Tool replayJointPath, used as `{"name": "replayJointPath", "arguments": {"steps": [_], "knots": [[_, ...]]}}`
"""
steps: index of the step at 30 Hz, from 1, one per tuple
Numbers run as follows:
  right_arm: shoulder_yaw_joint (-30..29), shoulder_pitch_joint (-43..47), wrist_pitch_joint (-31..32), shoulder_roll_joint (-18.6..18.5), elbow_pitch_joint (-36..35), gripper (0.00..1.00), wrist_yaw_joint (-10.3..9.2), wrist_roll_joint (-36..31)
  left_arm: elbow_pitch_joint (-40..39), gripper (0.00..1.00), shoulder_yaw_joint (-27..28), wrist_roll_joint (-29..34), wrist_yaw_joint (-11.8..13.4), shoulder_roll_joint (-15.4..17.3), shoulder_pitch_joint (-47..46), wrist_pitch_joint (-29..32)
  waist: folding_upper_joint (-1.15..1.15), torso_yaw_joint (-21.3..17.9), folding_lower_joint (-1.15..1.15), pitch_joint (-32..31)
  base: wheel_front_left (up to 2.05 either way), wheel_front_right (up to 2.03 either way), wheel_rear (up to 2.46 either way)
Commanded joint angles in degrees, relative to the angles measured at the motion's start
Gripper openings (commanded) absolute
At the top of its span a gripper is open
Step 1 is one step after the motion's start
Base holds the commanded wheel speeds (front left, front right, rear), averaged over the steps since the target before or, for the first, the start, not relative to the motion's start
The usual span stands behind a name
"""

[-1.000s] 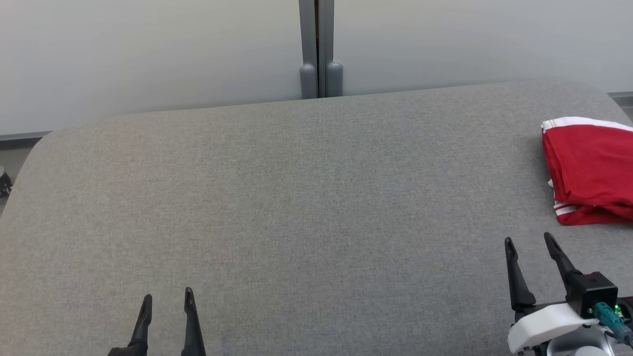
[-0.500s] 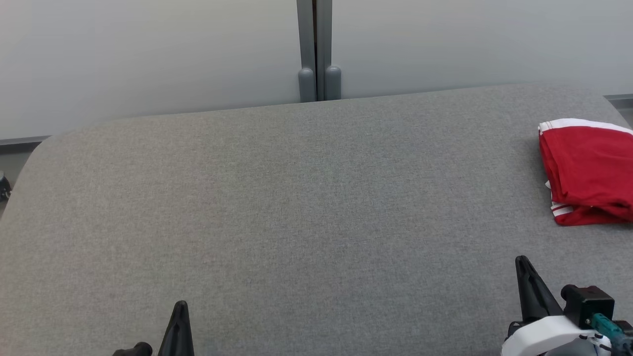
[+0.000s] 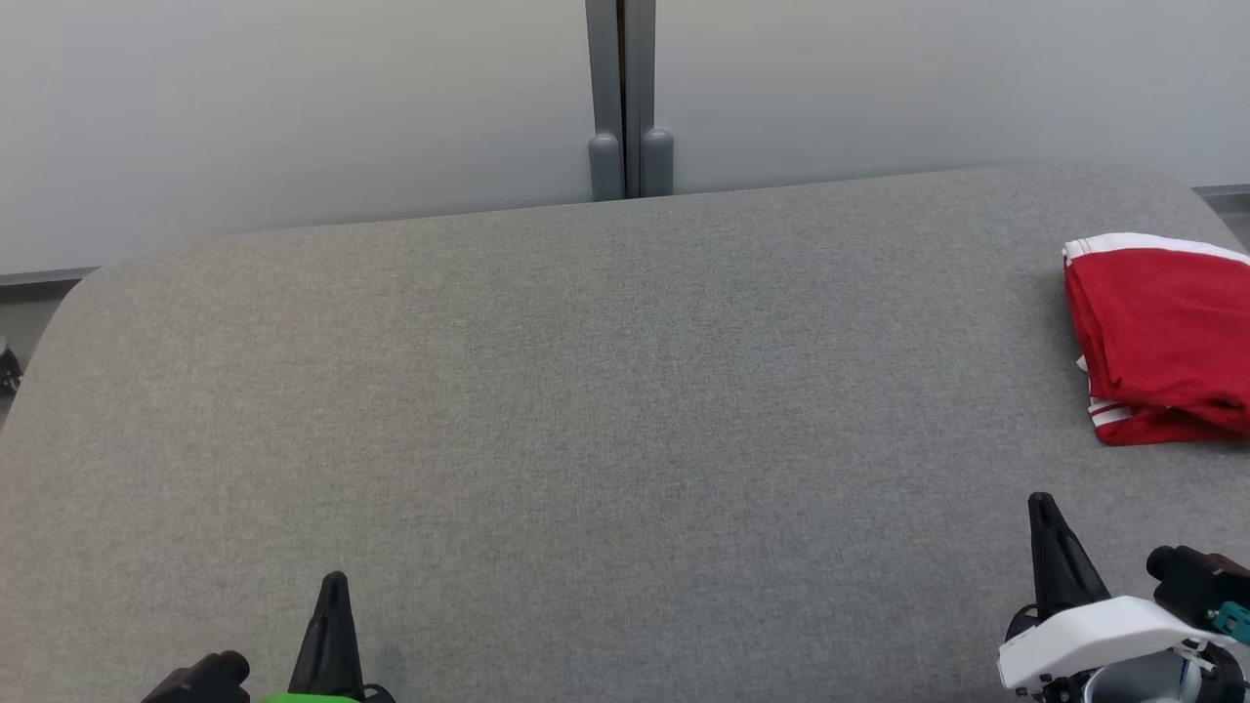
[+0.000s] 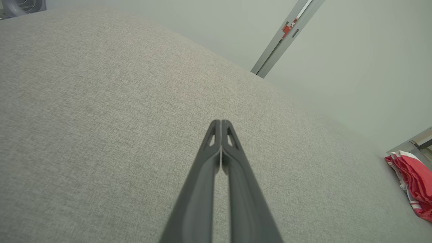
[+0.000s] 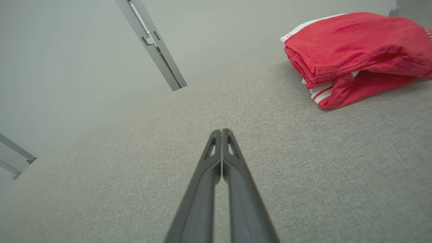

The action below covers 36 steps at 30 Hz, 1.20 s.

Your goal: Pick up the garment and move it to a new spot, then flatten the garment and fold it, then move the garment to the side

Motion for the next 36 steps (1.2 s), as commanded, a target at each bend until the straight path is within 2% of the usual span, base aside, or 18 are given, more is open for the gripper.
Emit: {"name": "replayJointPath", "arguments": {"steps": [1, 16, 36], "knots": [[-0.24, -1.78, 0.50, -0.14, -0.87, 0.00, -0.02, 2.56, -0.42, 0.00, 0.50, -2.26, -0.45, 0.62, -1.82, 0.43, 0.00, 0.00, 0.00, 0.01, 0.00, 0.00, 0.00], [-0.63, -3.40, 3.74, 0.17, -0.62, 0.00, -0.03, 16.48, 0.46, 0.00, 2.12, -14.70, -1.94, 1.07, -4.51, 3.28, 0.00, -0.02, 0.00, 0.10, 0.00, 0.00, 0.00], [-1.12, -5.19, 7.36, 0.51, -0.28, 0.00, -0.04, 31.78, 1.43, 0.00, 4.26, -28.10, -3.54, 1.32, -7.34, 6.68, 0.00, -0.05, 0.00, 0.22, 0.00, 0.00, 0.00]]}}
